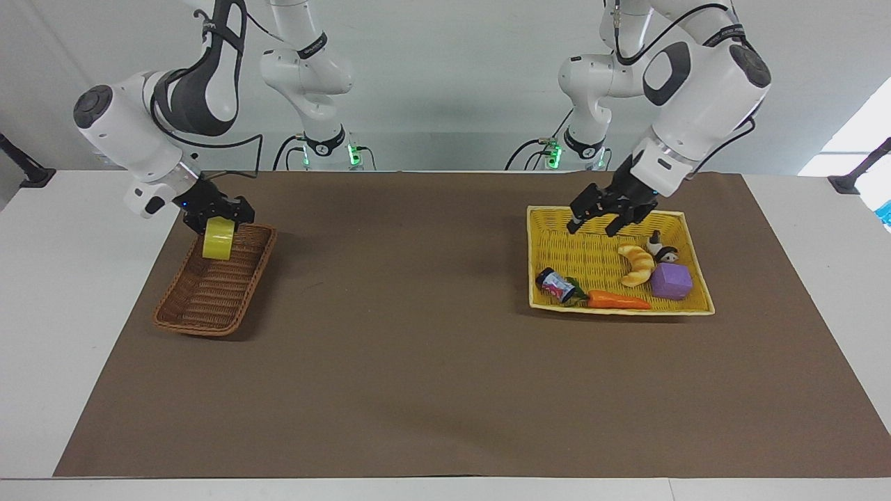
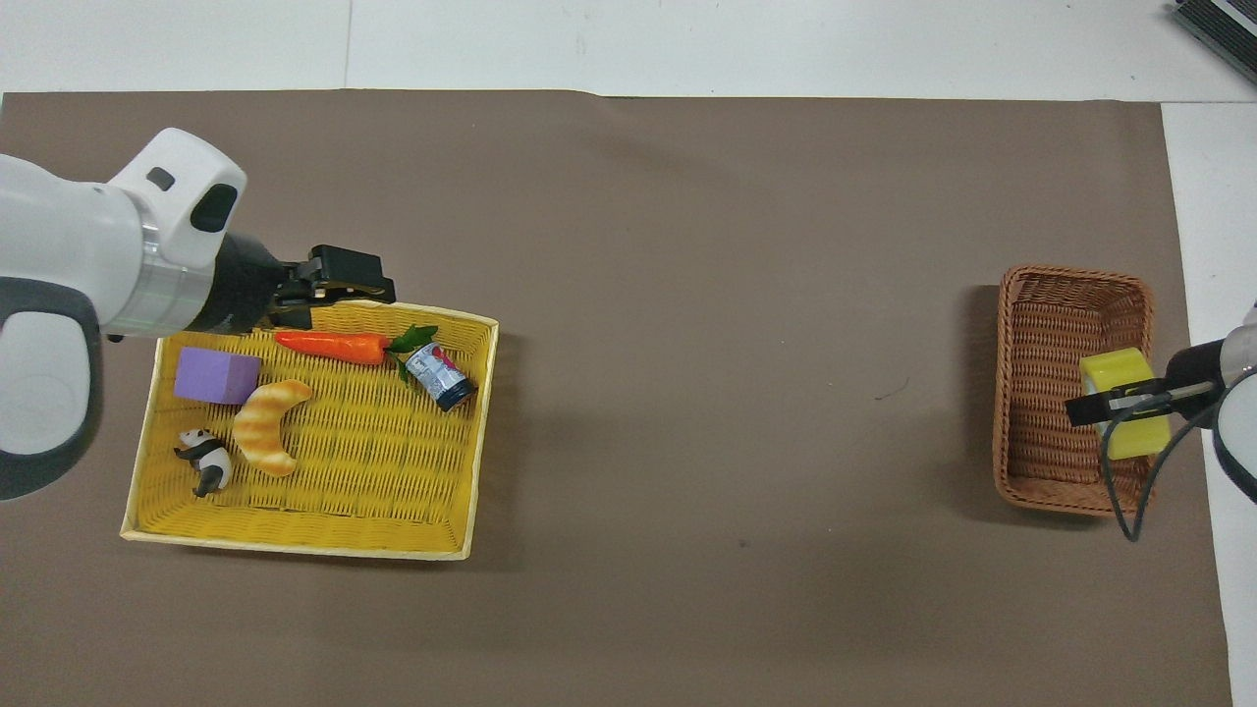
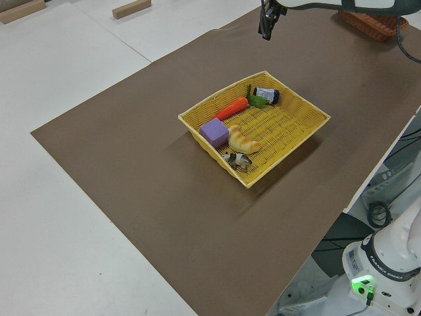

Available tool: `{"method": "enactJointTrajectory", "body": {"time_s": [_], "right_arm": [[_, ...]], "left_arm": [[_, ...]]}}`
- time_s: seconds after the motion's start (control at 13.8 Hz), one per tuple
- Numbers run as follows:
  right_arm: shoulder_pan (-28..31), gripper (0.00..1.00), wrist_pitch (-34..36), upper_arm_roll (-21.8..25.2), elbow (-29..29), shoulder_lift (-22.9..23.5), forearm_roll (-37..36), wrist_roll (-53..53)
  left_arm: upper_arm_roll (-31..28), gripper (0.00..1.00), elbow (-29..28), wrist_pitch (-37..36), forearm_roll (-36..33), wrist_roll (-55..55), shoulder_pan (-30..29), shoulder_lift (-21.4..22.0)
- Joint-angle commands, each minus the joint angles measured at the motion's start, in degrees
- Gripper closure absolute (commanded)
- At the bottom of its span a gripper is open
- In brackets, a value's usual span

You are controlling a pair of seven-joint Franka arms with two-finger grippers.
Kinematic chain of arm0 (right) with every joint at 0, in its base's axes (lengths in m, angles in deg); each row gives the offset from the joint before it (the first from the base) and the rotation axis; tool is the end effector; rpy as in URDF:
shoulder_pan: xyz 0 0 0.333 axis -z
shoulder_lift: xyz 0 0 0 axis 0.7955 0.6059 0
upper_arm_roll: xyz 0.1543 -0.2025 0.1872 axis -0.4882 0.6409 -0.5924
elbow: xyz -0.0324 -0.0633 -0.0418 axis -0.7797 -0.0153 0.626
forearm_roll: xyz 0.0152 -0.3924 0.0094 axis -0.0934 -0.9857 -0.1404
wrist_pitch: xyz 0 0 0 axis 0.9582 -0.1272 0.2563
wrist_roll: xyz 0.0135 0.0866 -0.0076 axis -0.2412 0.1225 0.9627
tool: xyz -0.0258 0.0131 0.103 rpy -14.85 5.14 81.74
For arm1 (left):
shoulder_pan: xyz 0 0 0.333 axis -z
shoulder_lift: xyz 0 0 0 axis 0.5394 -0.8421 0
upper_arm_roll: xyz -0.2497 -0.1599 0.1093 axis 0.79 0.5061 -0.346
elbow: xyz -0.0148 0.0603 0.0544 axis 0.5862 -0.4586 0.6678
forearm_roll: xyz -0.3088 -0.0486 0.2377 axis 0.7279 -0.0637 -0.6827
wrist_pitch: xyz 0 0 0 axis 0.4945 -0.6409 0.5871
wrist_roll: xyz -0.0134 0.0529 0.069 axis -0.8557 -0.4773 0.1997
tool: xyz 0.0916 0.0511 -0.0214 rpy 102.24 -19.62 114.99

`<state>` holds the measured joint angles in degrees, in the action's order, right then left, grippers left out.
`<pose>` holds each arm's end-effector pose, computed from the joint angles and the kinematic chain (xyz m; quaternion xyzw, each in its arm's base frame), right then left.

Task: Move tape to another basket
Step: 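Carry the tape to the basket while the left gripper withdraws, then lower the tape into the wicker basket with the right gripper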

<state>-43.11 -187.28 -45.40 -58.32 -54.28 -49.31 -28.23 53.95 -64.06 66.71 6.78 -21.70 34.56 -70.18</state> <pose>0.5157 -0.1340 0.4292 -0.9934 -0.0904 0.0403 0.0583 0.5642 -0.1280 0.5479 0.9836 0.0564 0.0251 0.1697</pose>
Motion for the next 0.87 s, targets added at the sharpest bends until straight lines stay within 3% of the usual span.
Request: {"method": "enactJointTrajectory", "body": {"time_s": [0.0,0.15,0.29,0.51,0.8], "right_arm": [[-0.10,1.00,-4.96,-0.92,-0.09,1.31,-9.70,-3.87],[-0.63,1.00,-7.17,-1.01,-0.09,3.41,-16.39,-5.02],[-1.77,1.00,-10.94,-1.01,-0.18,6.13,-17.65,-5.11],[-4.32,1.00,-12.01,-1.01,-0.18,6.59,-18.61,-4.41],[-4.41,1.00,-12.53,-1.01,-1.32,6.15,-20.01,-4.49]], "left_arm": [[0.58,0.00,2.51,-5.06,-5.65,-5.20,-4.54,1.13],[0.58,0.00,4.62,-7.44,-11.00,-6.71,-5.96,1.22],[0.58,0.00,7.17,-10.60,-16.63,-7.41,-5.96,1.22],[0.31,0.00,12.17,-18.67,-17.97,-15.65,-8.33,0.34],[-0.04,0.00,15.00,-25.03,-17.97,-16.99,-9.13,0.07]]}}
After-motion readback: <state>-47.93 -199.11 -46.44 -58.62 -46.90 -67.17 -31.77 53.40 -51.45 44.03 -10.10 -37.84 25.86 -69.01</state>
